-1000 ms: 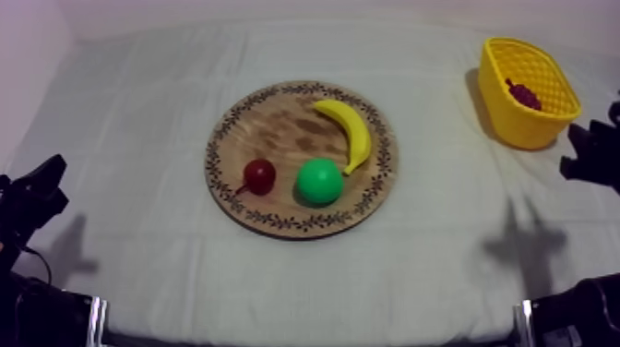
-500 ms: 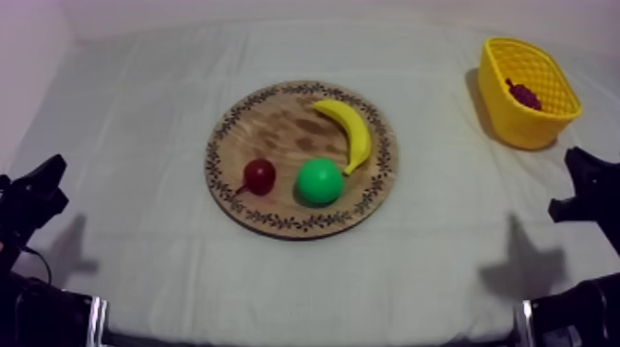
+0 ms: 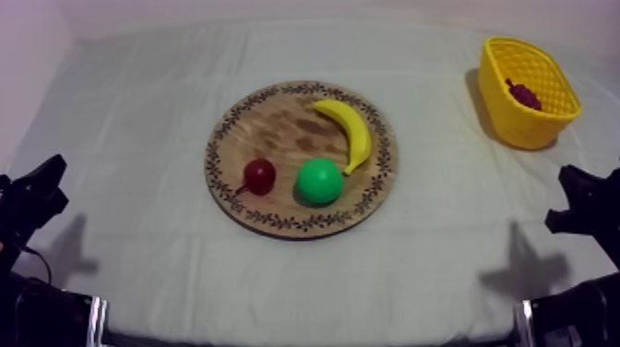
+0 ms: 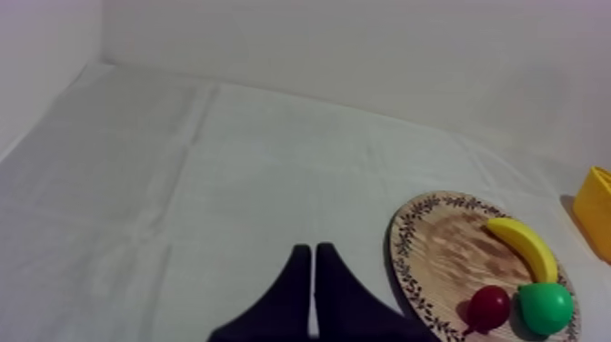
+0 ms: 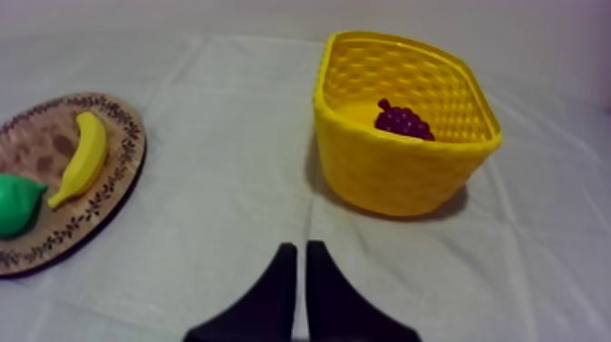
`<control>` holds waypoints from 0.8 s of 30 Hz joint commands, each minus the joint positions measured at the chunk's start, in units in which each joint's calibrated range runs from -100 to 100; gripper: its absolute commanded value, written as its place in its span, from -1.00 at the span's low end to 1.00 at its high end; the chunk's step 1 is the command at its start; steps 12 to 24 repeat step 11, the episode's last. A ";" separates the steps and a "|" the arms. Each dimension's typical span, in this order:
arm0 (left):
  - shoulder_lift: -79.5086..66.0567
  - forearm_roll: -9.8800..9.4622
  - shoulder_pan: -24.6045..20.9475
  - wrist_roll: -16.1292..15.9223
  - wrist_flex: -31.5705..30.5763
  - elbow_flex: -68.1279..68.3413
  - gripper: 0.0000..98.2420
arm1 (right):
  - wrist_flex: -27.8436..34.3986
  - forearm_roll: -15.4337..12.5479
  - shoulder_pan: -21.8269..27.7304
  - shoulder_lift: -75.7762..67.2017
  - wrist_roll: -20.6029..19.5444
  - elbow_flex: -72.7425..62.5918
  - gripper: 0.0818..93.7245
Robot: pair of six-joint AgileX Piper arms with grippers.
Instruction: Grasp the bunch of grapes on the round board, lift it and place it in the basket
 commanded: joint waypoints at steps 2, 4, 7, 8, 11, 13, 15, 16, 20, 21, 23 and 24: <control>0.00 0.02 -0.03 0.00 0.01 -0.03 -1.00 | 0.12 0.09 -0.03 0.02 5.54 -0.01 -0.99; 0.00 0.02 -0.03 0.00 0.01 -0.03 -1.00 | 0.15 0.10 -0.04 0.02 5.87 -0.01 -0.99; 0.00 0.02 -0.03 0.00 0.01 -0.03 -1.00 | 0.17 0.11 -0.04 0.02 5.95 -0.01 -0.99; 0.00 0.02 -0.03 0.00 0.01 -0.03 -1.00 | 0.17 0.11 -0.05 0.02 5.95 -0.01 -0.99; 0.00 0.02 -0.03 0.00 0.01 -0.03 -1.00 | 0.18 0.11 -0.05 0.02 5.99 -0.01 -0.99; 0.00 0.02 -0.03 0.00 0.01 -0.03 -1.00 | 0.18 0.11 -0.05 0.02 5.99 -0.01 -0.99; 0.00 0.02 -0.03 0.00 0.01 -0.03 -1.00 | 0.18 0.11 -0.05 0.02 5.99 -0.01 -0.99; 0.00 0.02 -0.03 0.00 0.01 -0.03 -1.00 | 0.18 0.11 -0.05 0.02 5.99 -0.01 -0.99; 0.00 0.02 -0.03 0.00 0.01 -0.03 -1.00 | 0.18 0.11 -0.05 0.02 5.99 -0.01 -0.99; 0.00 0.02 -0.03 0.00 0.01 -0.03 -1.00 | 0.18 0.11 -0.05 0.02 5.99 -0.01 -0.99; 0.00 0.02 -0.03 0.00 0.01 -0.03 -1.00 | 0.18 0.11 -0.05 0.02 5.99 -0.01 -0.99; 0.00 0.02 -0.03 0.00 0.01 -0.03 -1.00 | 0.18 0.11 -0.05 0.02 5.99 -0.01 -0.99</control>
